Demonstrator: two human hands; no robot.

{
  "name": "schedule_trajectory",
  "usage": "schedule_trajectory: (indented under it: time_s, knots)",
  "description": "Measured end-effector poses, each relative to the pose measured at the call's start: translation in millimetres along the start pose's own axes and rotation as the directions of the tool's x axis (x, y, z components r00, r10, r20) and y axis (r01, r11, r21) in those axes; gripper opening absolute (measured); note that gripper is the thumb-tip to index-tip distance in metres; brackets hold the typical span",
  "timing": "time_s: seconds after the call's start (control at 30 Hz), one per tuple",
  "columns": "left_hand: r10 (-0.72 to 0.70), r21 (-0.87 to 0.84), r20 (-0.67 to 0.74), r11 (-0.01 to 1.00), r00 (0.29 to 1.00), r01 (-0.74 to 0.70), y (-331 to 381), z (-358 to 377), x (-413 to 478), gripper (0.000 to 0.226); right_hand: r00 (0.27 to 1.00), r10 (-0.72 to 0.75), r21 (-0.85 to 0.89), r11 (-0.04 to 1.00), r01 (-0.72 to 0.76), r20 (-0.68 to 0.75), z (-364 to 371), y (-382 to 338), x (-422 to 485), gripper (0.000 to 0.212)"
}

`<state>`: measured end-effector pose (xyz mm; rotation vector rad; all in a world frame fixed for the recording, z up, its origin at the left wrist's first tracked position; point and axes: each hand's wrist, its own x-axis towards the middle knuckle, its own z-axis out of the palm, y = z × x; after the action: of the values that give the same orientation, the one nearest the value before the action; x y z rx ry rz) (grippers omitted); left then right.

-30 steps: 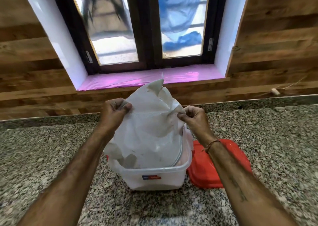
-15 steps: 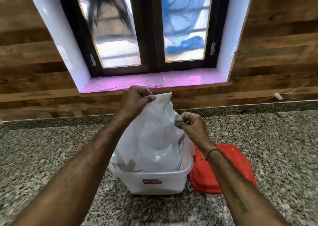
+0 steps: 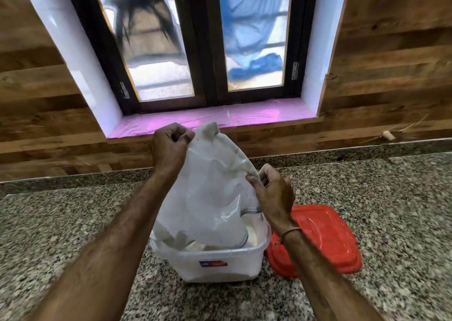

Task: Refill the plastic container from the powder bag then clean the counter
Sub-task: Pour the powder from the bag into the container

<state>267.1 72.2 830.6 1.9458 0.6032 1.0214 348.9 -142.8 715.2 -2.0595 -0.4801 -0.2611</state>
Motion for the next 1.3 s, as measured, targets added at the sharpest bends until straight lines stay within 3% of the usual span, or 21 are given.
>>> schedule_trajectory:
  time_s: [0.03,0.1,0.17,0.23,0.33,0.47,0.63,0.83,1.07,1.2,1.3]
  knots:
    - [0.007,0.002,0.017,1.0,1.0,-0.007,-0.5,-0.7,-2.7,0.018,0.994,-0.013,0.04,0.999,0.009,0.104,0.9,5.1,2.2,0.038]
    - [0.02,0.02,0.086,1.0,0.996,-0.021,-2.5,-1.0,-7.6,0.016,0.931,-0.055,0.32,0.945,-0.068,0.361,-3.4,11.8,7.9,0.024]
    - [0.026,0.054,0.135,0.998,0.991,-0.033,-2.4,0.4,-9.4,0.011,0.89,-0.092,0.522,0.834,-0.176,0.447,-8.8,5.7,14.7,0.024]
    - [0.025,0.061,0.157,0.998,0.987,-0.035,0.7,4.2,-11.2,0.009,0.921,-0.109,0.56,0.818,-0.132,0.375,-9.3,-10.3,25.0,0.032]
    - [-0.002,0.067,0.159,0.998,0.987,-0.009,3.3,7.1,-13.3,0.01,0.97,-0.089,0.555,0.83,-0.053,0.227,-2.3,-29.6,38.3,0.021]
    - [-0.082,-0.018,0.097,0.996,0.992,0.084,-2.4,-2.0,-6.0,0.017,0.994,-0.032,0.416,0.909,-0.016,0.107,1.9,-32.0,37.4,0.02]
    - [-0.113,-0.031,0.13,0.993,0.985,0.118,2.3,-3.6,-6.9,0.02,0.984,-0.064,0.572,0.819,-0.044,0.167,2.7,-37.8,28.7,0.009]
    - [-0.093,0.086,0.105,0.993,0.99,0.084,-3.9,1.3,-10.0,0.013,0.983,-0.108,0.444,0.896,0.032,0.148,8.2,-45.0,27.8,0.013]
    - [-0.116,0.094,0.089,0.99,0.989,0.108,1.9,9.8,-16.6,0.016,0.983,0.111,0.539,0.824,-0.171,0.143,19.6,-25.2,26.0,0.02]
    - [-0.08,0.128,0.113,0.99,0.99,0.065,3.0,15.7,-24.1,0.013,0.952,0.197,0.688,0.659,-0.304,0.233,27.7,-29.7,13.4,0.027]
    - [-0.021,0.188,0.133,0.982,0.991,-0.004,4.7,17.3,-25.3,0.012,0.96,0.179,0.761,0.585,-0.28,0.216,27.0,-37.9,11.8,0.025]
